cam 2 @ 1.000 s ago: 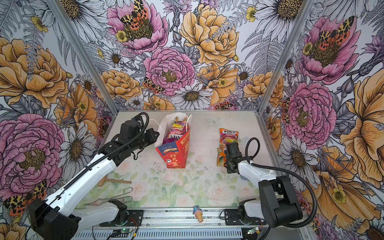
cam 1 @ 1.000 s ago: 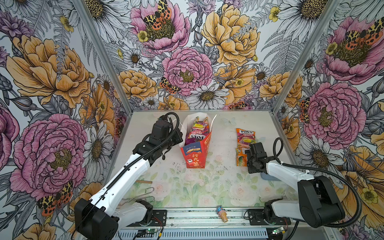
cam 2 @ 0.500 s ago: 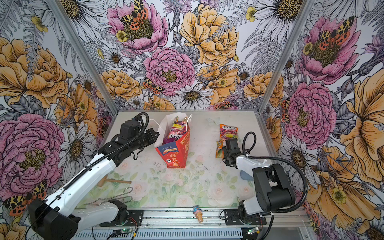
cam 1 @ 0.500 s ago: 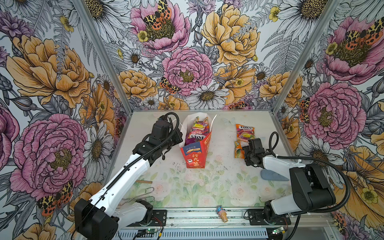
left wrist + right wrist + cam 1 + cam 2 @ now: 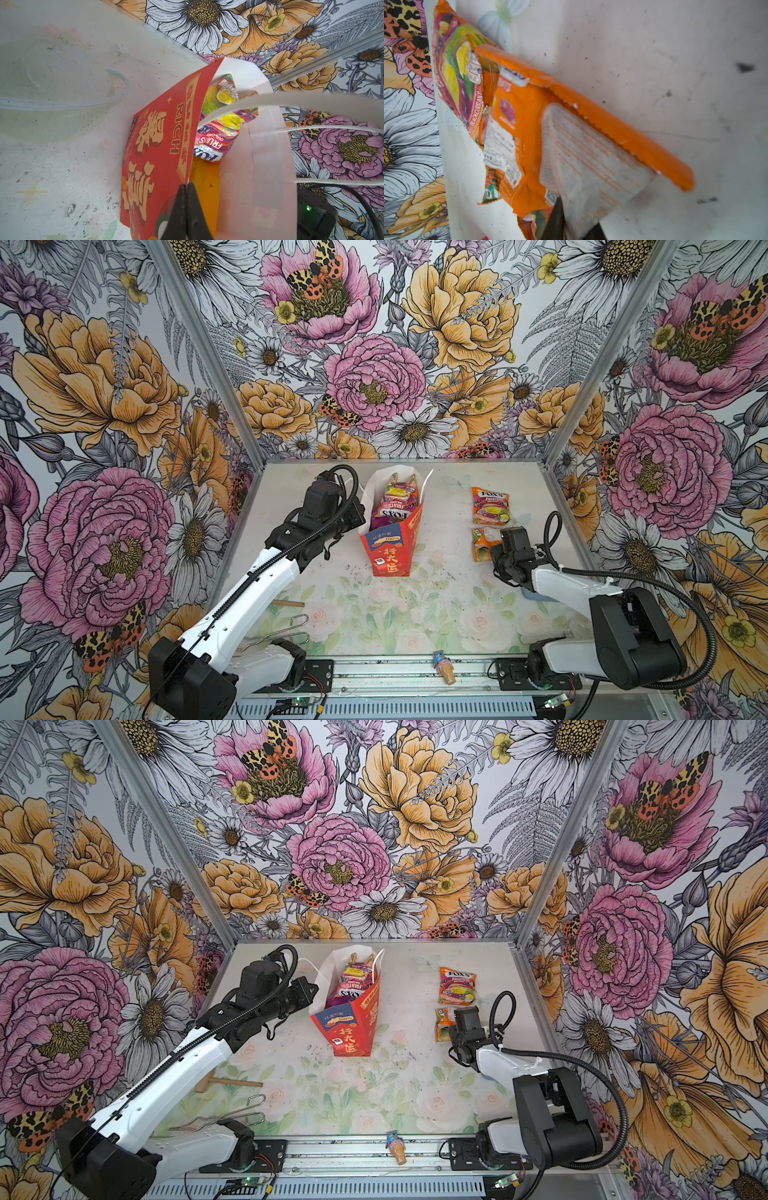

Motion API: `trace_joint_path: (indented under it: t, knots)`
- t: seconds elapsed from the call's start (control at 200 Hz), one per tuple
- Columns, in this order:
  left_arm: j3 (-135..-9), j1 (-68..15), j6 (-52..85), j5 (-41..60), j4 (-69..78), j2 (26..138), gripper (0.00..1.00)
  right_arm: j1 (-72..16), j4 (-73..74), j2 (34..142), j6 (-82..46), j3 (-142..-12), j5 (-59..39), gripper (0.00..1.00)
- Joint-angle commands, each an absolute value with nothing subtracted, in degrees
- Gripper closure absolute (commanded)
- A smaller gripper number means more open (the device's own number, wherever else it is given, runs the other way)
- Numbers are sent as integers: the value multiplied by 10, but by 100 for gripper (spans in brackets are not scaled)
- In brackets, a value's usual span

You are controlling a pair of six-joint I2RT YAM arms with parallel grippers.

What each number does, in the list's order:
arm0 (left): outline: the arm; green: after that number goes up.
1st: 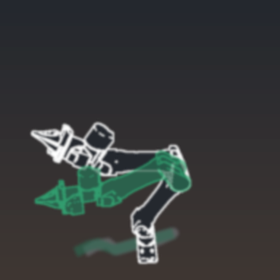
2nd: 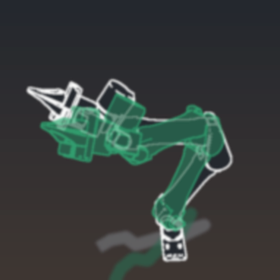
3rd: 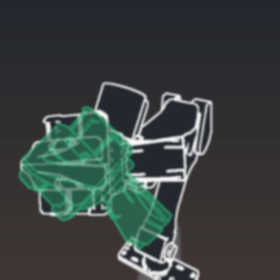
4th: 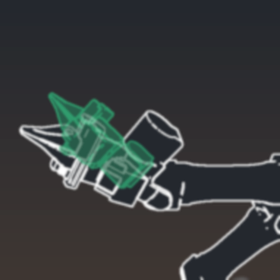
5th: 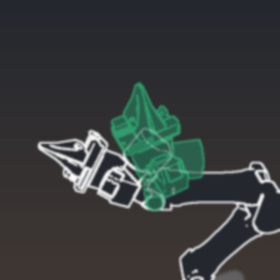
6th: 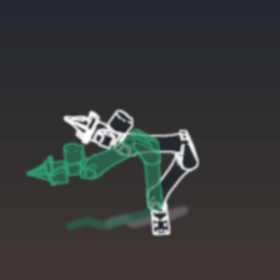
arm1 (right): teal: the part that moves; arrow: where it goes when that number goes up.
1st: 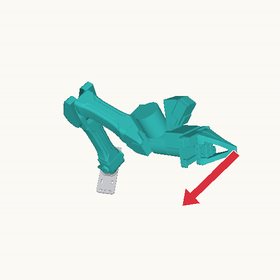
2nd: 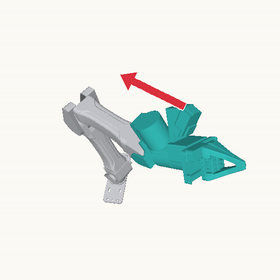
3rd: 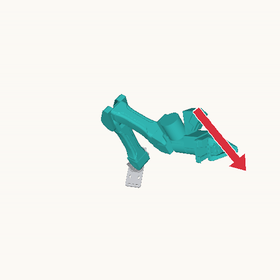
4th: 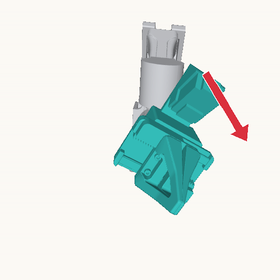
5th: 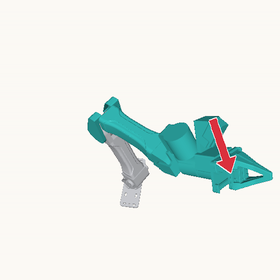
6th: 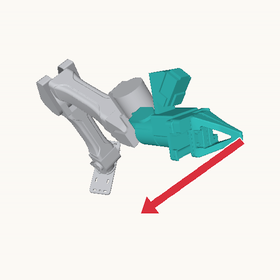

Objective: Place the snacks into the paper bag
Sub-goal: 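Lower the right gripper and grasp the orange-backed FOX'S bag, then lift the orange FOX'S bag with the right gripper over the paper bag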

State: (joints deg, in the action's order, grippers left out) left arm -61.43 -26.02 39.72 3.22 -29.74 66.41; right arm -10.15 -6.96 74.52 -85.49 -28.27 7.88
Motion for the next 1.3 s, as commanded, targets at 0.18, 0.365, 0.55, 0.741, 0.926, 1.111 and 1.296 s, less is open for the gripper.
trace_joint_path:
  t: [0.18,0.365,0.55,0.741,0.926,1.111,1.296]
  knots:
    - [-613,-261,397,26,-311,650,100,-100,-103,636,-703,-278,139,100]
    - [-612,-262,397,26,-310,650,100,-100,-114,571,-570,-306,115,100]
    - [-611,-262,398,27,-310,650,100,-100,-127,526,-459,-356,72,100]
    - [-612,-262,397,29,-310,648,100,-99,-156,525,-347,-454,14,100]
    - [-611,-263,398,30,-310,649,100,-101,-169,532,-271,-557,-36,100]
    - [-613,-263,398,28,-310,649,100,-117,-174,546,-231,-656,-87,100]
    - [-614,-264,399,27,-310,650,100,-203,-174,566,-193,-732,-89,100]
